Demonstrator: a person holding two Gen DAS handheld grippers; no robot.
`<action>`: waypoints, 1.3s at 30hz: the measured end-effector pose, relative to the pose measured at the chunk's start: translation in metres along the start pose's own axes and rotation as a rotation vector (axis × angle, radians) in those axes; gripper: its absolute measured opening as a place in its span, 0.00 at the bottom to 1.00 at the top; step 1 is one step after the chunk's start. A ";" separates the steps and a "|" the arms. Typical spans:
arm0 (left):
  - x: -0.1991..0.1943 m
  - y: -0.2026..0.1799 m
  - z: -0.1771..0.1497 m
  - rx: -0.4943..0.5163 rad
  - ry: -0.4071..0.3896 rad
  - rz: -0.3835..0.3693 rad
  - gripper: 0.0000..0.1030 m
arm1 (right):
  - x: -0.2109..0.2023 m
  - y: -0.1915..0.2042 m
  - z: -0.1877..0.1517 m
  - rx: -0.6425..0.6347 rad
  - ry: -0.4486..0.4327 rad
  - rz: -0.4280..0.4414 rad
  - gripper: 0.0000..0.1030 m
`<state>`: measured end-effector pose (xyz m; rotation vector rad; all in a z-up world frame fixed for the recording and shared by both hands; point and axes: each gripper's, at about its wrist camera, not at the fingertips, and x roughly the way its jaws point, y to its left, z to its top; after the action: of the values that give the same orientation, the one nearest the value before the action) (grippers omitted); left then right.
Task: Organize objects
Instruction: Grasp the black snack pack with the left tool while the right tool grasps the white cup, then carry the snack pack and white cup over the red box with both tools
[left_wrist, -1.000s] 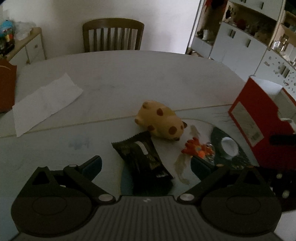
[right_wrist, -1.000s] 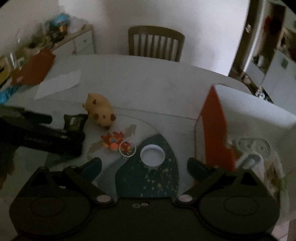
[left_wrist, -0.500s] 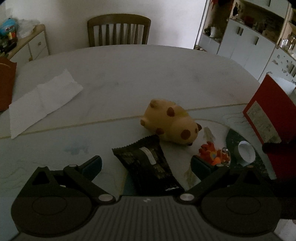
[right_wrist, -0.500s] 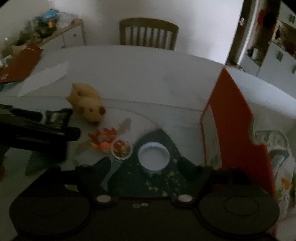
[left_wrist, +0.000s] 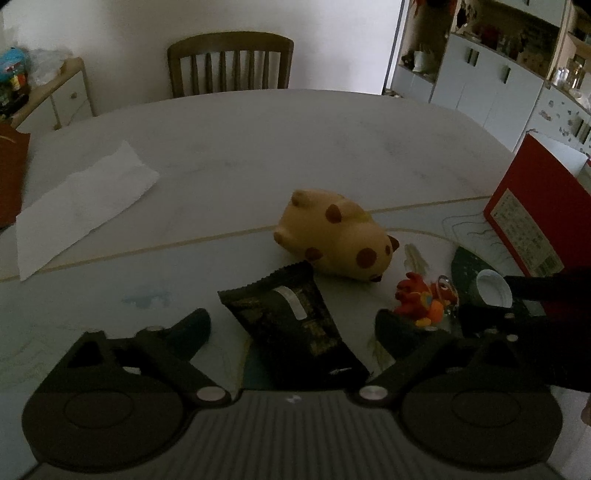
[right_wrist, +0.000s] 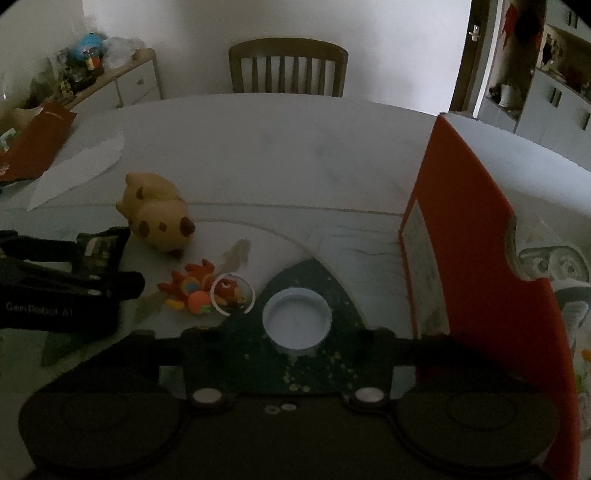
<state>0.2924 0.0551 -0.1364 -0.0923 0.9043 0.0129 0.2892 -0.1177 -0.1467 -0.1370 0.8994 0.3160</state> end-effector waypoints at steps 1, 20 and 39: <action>-0.001 0.001 0.000 -0.001 0.000 0.002 0.86 | -0.001 -0.001 0.000 0.005 -0.003 0.003 0.38; -0.039 0.002 -0.009 -0.021 0.029 -0.008 0.35 | -0.049 0.000 -0.008 0.039 -0.027 0.020 0.37; -0.132 -0.059 -0.020 0.073 -0.066 -0.121 0.35 | -0.148 -0.027 -0.025 0.084 -0.129 0.061 0.37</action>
<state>0.1984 -0.0017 -0.0408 -0.0777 0.8309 -0.1286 0.1932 -0.1806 -0.0466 -0.0109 0.7887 0.3393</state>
